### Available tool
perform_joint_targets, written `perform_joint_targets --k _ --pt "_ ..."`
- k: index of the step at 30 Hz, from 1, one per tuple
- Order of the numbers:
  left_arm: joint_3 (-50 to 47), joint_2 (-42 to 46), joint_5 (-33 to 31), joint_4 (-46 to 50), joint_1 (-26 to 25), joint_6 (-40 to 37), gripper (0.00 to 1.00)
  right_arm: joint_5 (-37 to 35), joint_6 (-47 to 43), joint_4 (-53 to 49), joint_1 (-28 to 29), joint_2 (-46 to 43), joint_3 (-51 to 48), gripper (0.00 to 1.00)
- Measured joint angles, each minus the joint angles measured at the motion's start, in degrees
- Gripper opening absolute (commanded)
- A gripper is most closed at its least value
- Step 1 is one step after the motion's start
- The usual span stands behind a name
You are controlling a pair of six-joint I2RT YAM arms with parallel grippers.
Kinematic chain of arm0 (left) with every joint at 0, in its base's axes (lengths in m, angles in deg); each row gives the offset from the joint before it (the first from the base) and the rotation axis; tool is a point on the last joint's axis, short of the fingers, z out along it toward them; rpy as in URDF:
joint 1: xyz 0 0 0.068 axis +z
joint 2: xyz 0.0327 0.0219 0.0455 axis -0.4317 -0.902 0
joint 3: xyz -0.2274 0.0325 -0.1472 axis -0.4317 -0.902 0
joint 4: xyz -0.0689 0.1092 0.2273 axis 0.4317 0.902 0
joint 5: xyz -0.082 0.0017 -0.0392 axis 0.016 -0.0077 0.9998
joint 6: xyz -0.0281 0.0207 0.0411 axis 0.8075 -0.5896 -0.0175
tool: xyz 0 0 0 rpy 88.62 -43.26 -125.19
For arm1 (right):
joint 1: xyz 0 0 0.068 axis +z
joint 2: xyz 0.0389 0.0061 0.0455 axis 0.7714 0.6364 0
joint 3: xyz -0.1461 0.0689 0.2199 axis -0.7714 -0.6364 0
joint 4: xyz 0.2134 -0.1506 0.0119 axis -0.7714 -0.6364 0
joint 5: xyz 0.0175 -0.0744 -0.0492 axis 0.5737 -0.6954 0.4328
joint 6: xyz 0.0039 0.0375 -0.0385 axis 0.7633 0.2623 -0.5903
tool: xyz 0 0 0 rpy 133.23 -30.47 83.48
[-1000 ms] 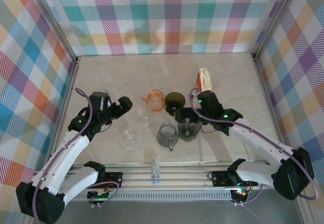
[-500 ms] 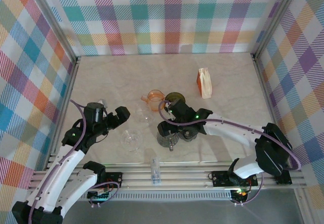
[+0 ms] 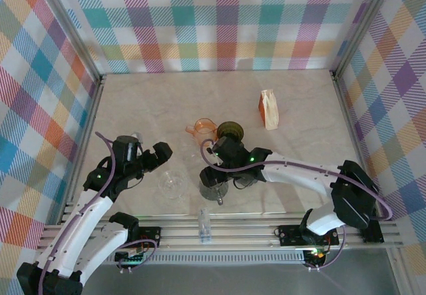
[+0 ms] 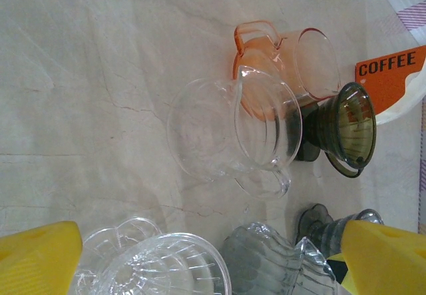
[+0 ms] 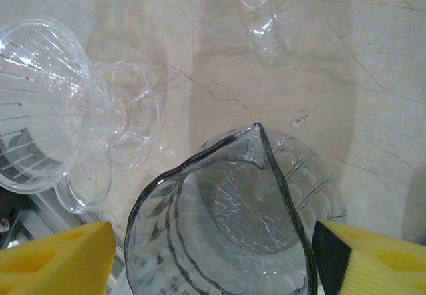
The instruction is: Place the coffee filter in the dripper
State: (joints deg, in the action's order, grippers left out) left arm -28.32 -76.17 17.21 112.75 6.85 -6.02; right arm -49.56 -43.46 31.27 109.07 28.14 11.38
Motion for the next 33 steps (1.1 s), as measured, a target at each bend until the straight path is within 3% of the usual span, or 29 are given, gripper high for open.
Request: perform_joint_targets --k 8,13,22,33 --pt "-0.2 0.0 0.2 0.2 0.0 0.2 1.00 -8.5 3.6 -4.1 -1.2 -7.3 -0.7 0.69" --pt "-0.2 0.0 0.1 0.2 0.0 0.2 1.00 -12.5 6.0 -10.7 -8.5 -15.4 -3.2 0.66" --pt "-0.3 0.0 -0.3 0.2 0.0 0.2 1.00 -10.9 7.5 -16.6 -19.6 -16.9 -9.9 0.59" --pt "-1.0 0.0 -0.3 0.4 0.0 0.2 1.00 -8.0 9.1 -15.1 -21.8 -14.2 -11.4 0.37"
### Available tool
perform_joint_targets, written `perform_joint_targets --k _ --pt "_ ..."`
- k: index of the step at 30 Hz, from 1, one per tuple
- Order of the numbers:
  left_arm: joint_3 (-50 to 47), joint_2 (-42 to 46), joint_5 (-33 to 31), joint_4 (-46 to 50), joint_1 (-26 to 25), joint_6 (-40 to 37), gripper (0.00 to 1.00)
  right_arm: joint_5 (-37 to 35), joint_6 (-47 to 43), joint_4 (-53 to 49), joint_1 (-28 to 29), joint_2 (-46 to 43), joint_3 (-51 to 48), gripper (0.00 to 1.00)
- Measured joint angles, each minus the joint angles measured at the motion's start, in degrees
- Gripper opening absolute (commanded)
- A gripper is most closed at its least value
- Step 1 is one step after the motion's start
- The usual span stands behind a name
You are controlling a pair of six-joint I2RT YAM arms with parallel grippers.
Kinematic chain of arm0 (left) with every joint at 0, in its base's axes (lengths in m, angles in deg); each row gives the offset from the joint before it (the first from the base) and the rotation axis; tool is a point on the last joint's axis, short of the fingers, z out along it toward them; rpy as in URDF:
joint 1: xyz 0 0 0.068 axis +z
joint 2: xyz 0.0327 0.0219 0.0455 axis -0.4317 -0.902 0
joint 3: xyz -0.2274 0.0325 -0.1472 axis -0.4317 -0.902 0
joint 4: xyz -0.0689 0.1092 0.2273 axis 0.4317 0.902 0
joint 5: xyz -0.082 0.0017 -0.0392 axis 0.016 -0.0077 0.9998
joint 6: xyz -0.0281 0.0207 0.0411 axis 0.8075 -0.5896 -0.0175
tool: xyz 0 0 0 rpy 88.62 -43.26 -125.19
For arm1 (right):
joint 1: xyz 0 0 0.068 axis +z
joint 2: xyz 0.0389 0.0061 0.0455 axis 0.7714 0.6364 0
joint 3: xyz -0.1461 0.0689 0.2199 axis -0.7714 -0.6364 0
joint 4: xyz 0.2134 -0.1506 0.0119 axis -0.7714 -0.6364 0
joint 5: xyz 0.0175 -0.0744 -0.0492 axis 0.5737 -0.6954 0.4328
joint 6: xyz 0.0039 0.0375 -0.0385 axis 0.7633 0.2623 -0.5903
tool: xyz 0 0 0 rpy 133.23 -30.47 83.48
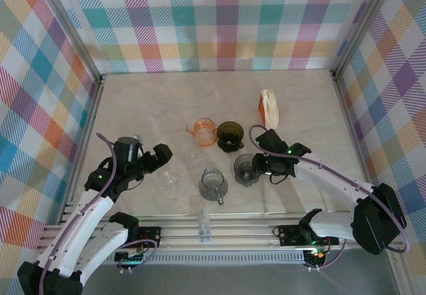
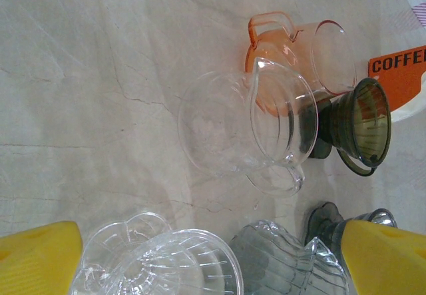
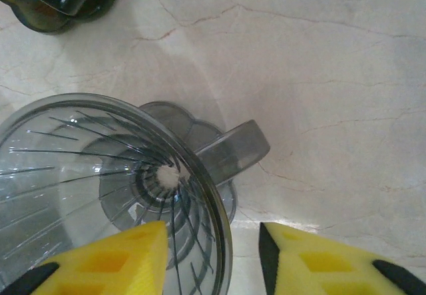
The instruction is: Place the coffee filter in the dripper
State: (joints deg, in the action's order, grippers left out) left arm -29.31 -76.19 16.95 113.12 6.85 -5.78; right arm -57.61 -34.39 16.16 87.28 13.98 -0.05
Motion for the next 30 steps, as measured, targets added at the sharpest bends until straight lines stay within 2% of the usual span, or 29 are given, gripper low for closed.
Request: perform_joint_targets --k 10,20,26,30 --pt "0.0 0.0 0.0 0.1 0.0 0.0 1.00 1.2 0.5 1.1 -0.5 0.1 -0.1 0.00" --pt "2.3 0.1 -1.4 2.6 0.0 -0.3 1.00 2.2 -4.1 -6.7 -0.9 -4.7 7.0 0.00" --pt "3.2 0.8 -2.4 2.9 0.0 -0.3 1.00 8.9 -6.8 -9.5 -0.6 -7.2 15.7 0.00" --pt "3.2 0.8 -2.6 3.0 0.0 -0.3 1.00 13.2 -7.4 -10.6 3.7 -4.7 20.4 0.00"
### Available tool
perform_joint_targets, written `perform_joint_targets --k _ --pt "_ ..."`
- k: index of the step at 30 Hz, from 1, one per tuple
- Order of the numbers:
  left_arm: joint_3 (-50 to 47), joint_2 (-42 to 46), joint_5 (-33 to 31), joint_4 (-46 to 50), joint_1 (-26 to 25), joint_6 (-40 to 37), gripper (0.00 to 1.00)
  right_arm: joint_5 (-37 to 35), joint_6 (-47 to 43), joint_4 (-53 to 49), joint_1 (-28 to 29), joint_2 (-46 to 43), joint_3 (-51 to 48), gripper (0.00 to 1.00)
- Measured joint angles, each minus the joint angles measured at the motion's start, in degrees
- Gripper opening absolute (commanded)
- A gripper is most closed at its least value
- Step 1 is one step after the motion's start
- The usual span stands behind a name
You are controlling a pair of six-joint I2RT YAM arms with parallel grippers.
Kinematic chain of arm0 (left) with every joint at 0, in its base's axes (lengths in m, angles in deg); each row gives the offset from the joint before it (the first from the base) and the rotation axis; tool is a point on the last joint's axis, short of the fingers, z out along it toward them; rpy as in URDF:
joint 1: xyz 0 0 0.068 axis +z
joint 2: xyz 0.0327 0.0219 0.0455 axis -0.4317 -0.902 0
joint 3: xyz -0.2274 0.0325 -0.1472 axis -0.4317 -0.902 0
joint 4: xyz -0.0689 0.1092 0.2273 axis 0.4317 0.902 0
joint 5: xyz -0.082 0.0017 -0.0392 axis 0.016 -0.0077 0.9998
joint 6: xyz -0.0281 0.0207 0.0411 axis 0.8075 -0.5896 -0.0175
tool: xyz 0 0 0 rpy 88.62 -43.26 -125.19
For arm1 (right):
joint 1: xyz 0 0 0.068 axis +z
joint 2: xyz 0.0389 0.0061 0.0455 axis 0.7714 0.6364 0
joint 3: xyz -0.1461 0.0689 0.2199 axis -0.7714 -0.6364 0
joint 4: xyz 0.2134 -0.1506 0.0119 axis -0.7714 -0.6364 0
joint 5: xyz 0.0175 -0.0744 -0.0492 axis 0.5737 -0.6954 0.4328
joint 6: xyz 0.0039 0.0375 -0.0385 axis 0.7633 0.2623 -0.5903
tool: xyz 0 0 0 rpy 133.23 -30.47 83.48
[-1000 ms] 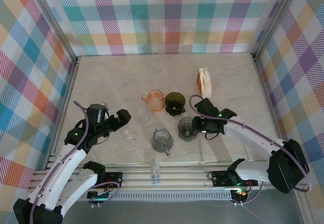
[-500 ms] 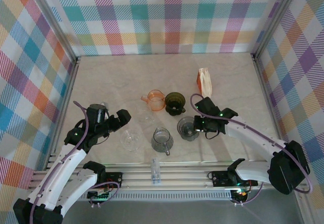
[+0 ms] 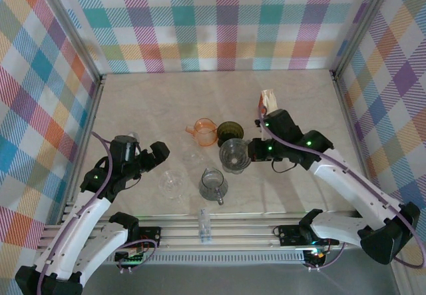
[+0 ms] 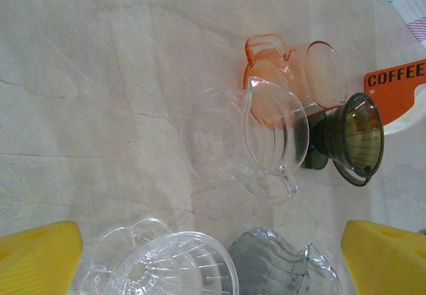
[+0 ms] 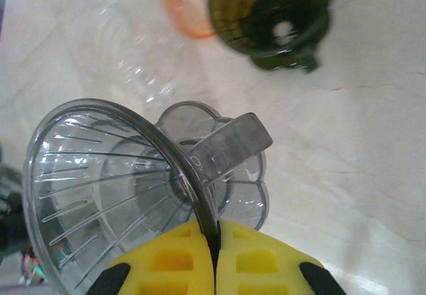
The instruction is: Place the coffee filter in the dripper
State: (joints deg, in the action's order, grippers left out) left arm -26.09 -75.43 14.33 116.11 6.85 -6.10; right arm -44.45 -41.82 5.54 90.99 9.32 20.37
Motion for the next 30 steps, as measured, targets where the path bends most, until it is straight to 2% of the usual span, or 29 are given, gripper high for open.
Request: perform_joint_targets --k 4,9,30 --pt "0.0 0.0 0.0 0.0 0.0 0.0 1.00 2.6 0.0 -0.1 5.8 4.5 3.0 0.00" --pt "0.0 0.0 0.0 0.0 0.0 -0.2 1.00 3.7 0.2 0.1 9.1 8.9 4.5 0.00" --pt "0.0 0.0 0.0 -0.1 0.0 -0.6 1.00 3.1 1.1 2.1 9.8 13.8 4.2 0.00"
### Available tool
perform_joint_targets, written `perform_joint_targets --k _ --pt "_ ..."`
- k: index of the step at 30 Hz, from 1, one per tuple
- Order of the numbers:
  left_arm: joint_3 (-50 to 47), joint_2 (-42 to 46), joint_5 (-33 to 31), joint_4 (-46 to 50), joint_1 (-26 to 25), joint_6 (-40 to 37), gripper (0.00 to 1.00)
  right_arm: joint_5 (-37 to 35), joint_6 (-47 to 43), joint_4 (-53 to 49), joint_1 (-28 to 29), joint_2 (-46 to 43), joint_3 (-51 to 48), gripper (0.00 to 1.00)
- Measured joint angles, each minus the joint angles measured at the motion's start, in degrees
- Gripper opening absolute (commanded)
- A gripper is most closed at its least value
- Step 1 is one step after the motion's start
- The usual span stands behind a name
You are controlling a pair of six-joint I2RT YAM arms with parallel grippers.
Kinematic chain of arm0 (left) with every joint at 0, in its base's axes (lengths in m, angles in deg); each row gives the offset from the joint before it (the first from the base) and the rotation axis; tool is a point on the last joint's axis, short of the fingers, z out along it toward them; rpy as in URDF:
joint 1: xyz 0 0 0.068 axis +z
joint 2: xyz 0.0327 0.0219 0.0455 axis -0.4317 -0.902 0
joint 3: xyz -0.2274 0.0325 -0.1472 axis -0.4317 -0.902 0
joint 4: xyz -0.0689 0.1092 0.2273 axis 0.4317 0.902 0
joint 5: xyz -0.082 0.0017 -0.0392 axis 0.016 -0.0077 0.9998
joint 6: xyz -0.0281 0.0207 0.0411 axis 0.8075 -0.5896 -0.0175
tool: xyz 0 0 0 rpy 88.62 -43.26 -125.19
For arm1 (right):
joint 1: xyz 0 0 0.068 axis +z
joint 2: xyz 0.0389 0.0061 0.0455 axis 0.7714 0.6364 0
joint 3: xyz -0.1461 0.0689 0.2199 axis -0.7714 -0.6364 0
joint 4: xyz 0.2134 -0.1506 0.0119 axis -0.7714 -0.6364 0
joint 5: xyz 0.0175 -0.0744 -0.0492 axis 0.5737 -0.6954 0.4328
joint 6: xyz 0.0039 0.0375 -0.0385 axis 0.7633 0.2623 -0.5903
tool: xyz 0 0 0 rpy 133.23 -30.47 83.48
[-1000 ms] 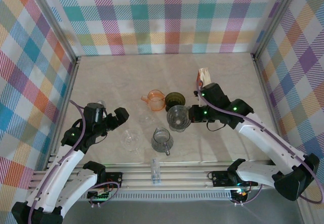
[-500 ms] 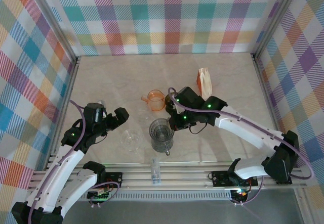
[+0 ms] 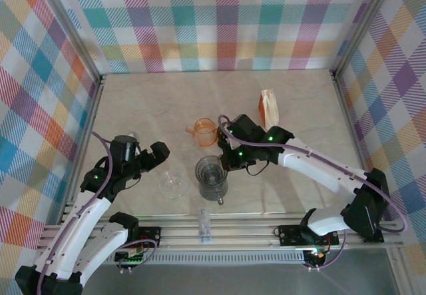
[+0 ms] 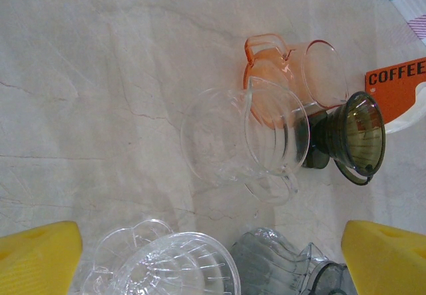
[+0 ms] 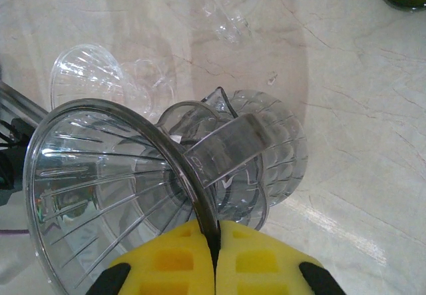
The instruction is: Place the coffee filter in the dripper
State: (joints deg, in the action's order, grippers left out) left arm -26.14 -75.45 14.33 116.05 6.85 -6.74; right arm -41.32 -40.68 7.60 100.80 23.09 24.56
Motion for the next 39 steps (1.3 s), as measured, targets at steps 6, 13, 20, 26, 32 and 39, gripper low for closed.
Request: perform_joint_targets --k 6,13,20,26,32,39 --pt "0.0 0.0 0.0 0.0 0.0 0.0 1.00 -0.6 0.5 0.3 0.0 0.2 -1.2 0.23" --pt "0.0 0.0 0.0 0.0 0.0 0.0 1.00 -1.7 1.3 1.0 0.0 0.1 -1.4 0.63" --pt "0.0 -0.3 -2.8 0.8 0.0 1.2 1.00 -6.6 1.3 1.1 -1.2 -4.4 -1.3 0.71" --pt "-0.5 1.1 -5.0 0.7 0.0 2.5 1.00 -12.2 -1.4 3.6 -11.7 -6.8 -0.9 0.69" --pt "-4.1 8.1 -7.0 -1.7 0.0 5.7 0.97 -19.1 -7.0 7.1 -19.4 1.6 2.9 0.56" --pt "-3.1 6.6 -8.7 -1.1 0.0 5.2 0.90 -18.8 -11.1 11.8 -29.2 14.0 7.8 0.37"
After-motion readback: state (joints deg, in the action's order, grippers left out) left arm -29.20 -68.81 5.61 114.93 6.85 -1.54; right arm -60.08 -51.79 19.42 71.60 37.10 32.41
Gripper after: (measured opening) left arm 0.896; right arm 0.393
